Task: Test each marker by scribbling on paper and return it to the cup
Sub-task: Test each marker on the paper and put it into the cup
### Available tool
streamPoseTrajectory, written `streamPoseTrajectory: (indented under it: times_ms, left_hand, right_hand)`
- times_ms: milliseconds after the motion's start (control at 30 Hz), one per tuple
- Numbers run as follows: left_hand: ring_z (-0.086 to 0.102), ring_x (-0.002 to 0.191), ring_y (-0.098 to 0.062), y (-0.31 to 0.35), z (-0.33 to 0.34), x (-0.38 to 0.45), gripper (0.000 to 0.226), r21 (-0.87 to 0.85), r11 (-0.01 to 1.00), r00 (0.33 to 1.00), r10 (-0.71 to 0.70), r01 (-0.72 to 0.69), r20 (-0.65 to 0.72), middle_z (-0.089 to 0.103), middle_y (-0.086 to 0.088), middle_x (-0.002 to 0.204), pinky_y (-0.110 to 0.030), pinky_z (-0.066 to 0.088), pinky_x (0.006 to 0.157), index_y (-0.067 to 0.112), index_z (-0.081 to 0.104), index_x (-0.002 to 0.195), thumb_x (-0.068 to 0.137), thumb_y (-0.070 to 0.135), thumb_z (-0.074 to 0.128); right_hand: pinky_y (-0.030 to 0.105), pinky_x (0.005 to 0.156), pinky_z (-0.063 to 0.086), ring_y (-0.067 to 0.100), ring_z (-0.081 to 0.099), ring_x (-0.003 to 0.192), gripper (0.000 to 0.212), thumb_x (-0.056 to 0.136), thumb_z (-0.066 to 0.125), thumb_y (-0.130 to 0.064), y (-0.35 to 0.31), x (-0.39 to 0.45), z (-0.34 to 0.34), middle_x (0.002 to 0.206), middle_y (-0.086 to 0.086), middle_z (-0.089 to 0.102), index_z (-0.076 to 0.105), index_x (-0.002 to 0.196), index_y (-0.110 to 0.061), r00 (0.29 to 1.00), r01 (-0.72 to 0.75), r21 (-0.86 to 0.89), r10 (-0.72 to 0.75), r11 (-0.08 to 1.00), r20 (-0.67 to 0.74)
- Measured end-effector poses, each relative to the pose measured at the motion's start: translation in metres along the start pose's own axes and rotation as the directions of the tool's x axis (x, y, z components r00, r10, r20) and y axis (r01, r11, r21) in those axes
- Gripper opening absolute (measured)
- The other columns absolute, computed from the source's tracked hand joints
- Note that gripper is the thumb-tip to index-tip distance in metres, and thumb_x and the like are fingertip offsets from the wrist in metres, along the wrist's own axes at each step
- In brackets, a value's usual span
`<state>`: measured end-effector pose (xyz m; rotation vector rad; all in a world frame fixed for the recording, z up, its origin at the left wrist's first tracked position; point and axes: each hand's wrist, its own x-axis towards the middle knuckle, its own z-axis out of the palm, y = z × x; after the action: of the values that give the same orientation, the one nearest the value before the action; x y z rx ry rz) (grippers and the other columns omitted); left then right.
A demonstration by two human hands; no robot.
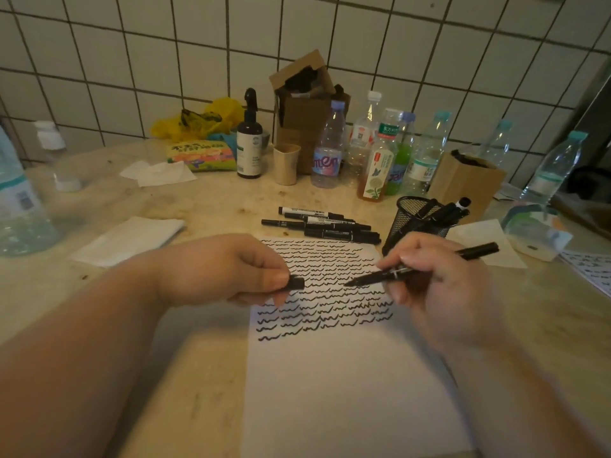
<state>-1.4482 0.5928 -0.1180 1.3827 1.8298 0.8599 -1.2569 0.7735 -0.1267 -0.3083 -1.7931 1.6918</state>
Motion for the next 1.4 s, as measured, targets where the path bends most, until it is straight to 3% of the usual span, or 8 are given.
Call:
streamPoseTrajectory:
  times_ms: [100, 233, 500, 700, 900, 1100, 1267, 1400]
  left_hand:
    - [0.054, 0.060, -0.011, 0.000, 0.006, 0.010, 0.027, 0.157, 0.977, 0.950, -0.090, 0.142, -0.300, 0.063, 0.005, 0.065, -0.028, 0.044, 0.064, 0.027, 0.074, 0.086, 0.100, 0.040, 0.054]
    - [0.063, 0.074, -0.006, -0.001, 0.020, 0.019, 0.019, 0.359, 0.904, 0.940, -0.113, 0.231, -0.320, 0.069, 0.010, 0.079, -0.026, 0.047, 0.066, 0.034, 0.067, 0.090, 0.099, 0.046, 0.054]
    - [0.061, 0.075, -0.009, -0.010, 0.021, 0.020, 0.027, 0.500, 0.832, 0.952, -0.103, 0.241, -0.287, 0.068, 0.009, 0.083, -0.030, 0.049, 0.067, 0.030, 0.068, 0.095, 0.098, 0.051, 0.053]
    - [0.058, 0.074, -0.008, -0.012, 0.021, 0.022, 0.027, 0.532, 0.818, 0.958, -0.074, 0.218, -0.279, 0.064, 0.010, 0.081, -0.027, 0.041, 0.062, 0.030, 0.068, 0.098, 0.098, 0.052, 0.052]
    - [0.059, 0.075, -0.008, -0.015, 0.022, 0.022, 0.029, 0.515, 0.833, 0.957, -0.057, 0.203, -0.285, 0.066, 0.010, 0.083, -0.027, 0.043, 0.063, 0.030, 0.069, 0.098, 0.097, 0.054, 0.052]
    - [0.059, 0.072, -0.009, -0.014, 0.022, 0.021, 0.029, 0.511, 0.836, 0.958, -0.057, 0.200, -0.282, 0.066, 0.010, 0.079, -0.028, 0.042, 0.061, 0.029, 0.069, 0.095, 0.098, 0.053, 0.052]
    - [0.060, 0.078, -0.004, -0.012, 0.021, 0.019, 0.027, 0.492, 0.849, 0.962, -0.060, 0.190, -0.268, 0.066, 0.015, 0.085, -0.028, 0.046, 0.067, 0.034, 0.070, 0.098, 0.097, 0.054, 0.051]
    - [0.062, 0.089, -0.004, -0.008, 0.020, 0.016, 0.027, 0.429, 0.884, 0.962, -0.072, 0.184, -0.264, 0.070, 0.016, 0.097, -0.032, 0.054, 0.084, 0.036, 0.072, 0.114, 0.097, 0.050, 0.055]
  right_hand:
    - [0.031, 0.055, 0.046, 0.017, 0.059, 0.057, 0.029, 0.098, 0.056, -0.011, -0.012, 0.003, 0.007, 0.063, 0.007, 0.066, 0.074, 0.076, -0.015, 0.995, -0.094, -0.225, 0.098, 0.970, 0.008]
    - [0.028, 0.060, 0.051, 0.013, 0.064, 0.062, 0.014, 0.093, 0.067, -0.027, -0.029, -0.009, 0.029, 0.072, 0.002, 0.074, 0.076, 0.083, -0.022, 0.938, -0.139, -0.463, 0.267, 0.876, 0.223]
    - [0.035, 0.053, 0.047, 0.022, 0.060, 0.056, 0.023, 0.095, 0.060, -0.012, 0.012, -0.039, 0.056, 0.063, 0.013, 0.069, 0.075, 0.077, -0.011, 0.923, -0.334, -0.230, 0.366, 0.914, 0.115]
    - [0.037, 0.060, 0.055, 0.024, 0.066, 0.060, 0.018, 0.094, 0.064, -0.011, 0.018, -0.042, 0.060, 0.069, 0.016, 0.074, 0.075, 0.079, -0.011, 0.922, -0.315, -0.250, 0.358, 0.916, 0.148]
    - [0.033, 0.062, 0.056, 0.022, 0.071, 0.063, 0.017, 0.093, 0.066, -0.016, 0.022, -0.042, 0.060, 0.072, 0.012, 0.077, 0.075, 0.079, -0.016, 0.922, -0.276, -0.316, 0.343, 0.908, 0.179]
    - [0.033, 0.058, 0.055, 0.023, 0.068, 0.059, 0.019, 0.092, 0.064, -0.013, 0.021, -0.042, 0.058, 0.069, 0.014, 0.075, 0.074, 0.076, -0.010, 0.932, -0.301, -0.310, 0.348, 0.902, 0.106]
    - [0.034, 0.057, 0.052, 0.022, 0.065, 0.057, 0.019, 0.090, 0.065, -0.011, 0.024, -0.042, 0.050, 0.066, 0.014, 0.073, 0.074, 0.074, -0.012, 0.946, -0.309, -0.288, 0.323, 0.906, 0.000]
    - [0.027, 0.052, 0.051, 0.015, 0.063, 0.053, 0.021, 0.093, 0.066, -0.014, 0.005, -0.034, 0.036, 0.062, 0.008, 0.071, 0.073, 0.074, -0.013, 0.980, -0.192, -0.281, 0.172, 0.940, -0.095]
